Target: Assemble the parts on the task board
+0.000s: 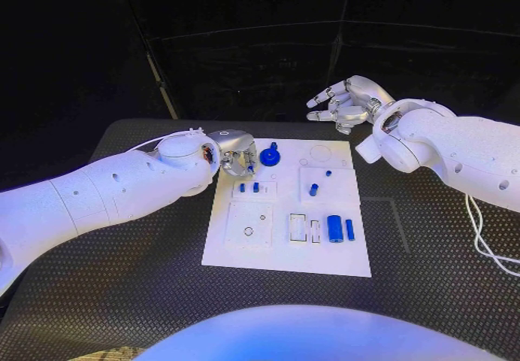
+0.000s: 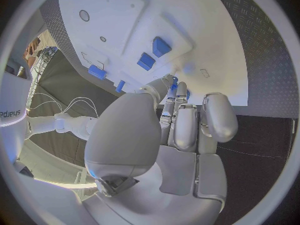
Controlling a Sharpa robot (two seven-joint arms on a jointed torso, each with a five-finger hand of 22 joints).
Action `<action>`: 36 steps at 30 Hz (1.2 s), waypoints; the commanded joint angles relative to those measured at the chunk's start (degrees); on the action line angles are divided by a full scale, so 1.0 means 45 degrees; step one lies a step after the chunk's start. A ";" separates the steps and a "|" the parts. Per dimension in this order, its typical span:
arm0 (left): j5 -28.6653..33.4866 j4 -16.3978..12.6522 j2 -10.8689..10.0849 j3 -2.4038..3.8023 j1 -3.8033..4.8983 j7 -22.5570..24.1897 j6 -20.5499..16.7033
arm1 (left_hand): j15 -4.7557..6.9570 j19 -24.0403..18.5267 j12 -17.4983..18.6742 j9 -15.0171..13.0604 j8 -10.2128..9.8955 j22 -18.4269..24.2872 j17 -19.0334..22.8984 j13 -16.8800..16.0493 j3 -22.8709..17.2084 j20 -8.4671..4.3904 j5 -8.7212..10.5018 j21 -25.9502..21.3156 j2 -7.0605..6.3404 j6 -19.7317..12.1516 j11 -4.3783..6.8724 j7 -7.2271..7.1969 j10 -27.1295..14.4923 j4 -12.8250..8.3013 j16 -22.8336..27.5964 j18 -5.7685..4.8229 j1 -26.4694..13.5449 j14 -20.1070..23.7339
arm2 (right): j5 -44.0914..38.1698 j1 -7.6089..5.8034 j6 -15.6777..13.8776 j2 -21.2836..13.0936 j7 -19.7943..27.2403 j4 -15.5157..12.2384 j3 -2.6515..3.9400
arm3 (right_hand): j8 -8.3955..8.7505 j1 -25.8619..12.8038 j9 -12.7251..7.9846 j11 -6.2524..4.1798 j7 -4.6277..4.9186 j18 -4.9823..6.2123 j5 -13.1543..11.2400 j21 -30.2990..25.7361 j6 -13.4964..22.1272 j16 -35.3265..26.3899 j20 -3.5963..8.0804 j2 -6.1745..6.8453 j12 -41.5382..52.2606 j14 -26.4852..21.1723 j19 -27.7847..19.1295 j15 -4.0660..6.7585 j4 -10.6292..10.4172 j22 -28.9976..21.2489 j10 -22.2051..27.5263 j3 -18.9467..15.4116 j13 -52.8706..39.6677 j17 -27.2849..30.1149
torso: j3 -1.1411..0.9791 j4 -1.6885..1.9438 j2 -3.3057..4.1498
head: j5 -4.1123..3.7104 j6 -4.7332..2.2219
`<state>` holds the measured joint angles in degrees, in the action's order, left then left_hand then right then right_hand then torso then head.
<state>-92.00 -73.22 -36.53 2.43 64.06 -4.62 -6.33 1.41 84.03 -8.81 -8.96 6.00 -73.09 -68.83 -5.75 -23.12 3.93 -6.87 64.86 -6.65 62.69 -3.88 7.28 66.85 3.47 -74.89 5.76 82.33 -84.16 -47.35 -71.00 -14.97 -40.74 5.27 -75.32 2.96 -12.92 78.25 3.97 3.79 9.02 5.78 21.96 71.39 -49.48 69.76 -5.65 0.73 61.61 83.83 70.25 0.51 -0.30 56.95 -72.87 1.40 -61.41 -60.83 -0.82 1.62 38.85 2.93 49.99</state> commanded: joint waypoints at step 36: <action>0.0105 0.0282 0.0361 -0.0004 -0.0007 -0.0124 0.0556 | -0.0077 0.0136 0.0092 0.0023 -0.0099 -0.0020 -0.0006 0.0011 -0.0125 0.0121 0.0020 0.0034 -0.0011 0.0044 0.0010 0.0030 0.0148 0.0001 -0.0045 -0.0225 -0.0196 -0.0444 | -0.0011 -0.0022 0.0070 0.0011 0.0113 -0.0032 0.0010 | -0.0068 -0.0079 -0.0004 -0.0061 -0.0037 0.0221 0.0056 -0.0068 0.0024 -0.0048 0.0052 -0.0033 0.0057 0.0125 0.0060 0.0087 -0.0009 0.0015 0.0010 0.0120 -0.0013 -0.0022 | 0.0002 -0.0005 0.0009 | -0.0038 0.0001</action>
<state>-91.79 -72.00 -34.98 2.38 63.97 -4.81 -4.74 1.42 84.03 -8.60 -8.92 5.79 -73.12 -68.77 -5.76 -23.43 3.93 -6.87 64.86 -6.62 62.68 -3.88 7.27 67.26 3.47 -74.89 5.75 81.83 -84.16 -47.35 -71.00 -14.92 -40.70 5.30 -75.34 2.96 -12.92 78.25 3.97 3.79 9.02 5.78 21.96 71.39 -49.48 69.76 -5.65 0.73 61.61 83.83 70.25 0.51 -0.31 56.93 -72.87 1.72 -61.40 -60.87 -0.81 1.64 38.86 2.76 49.99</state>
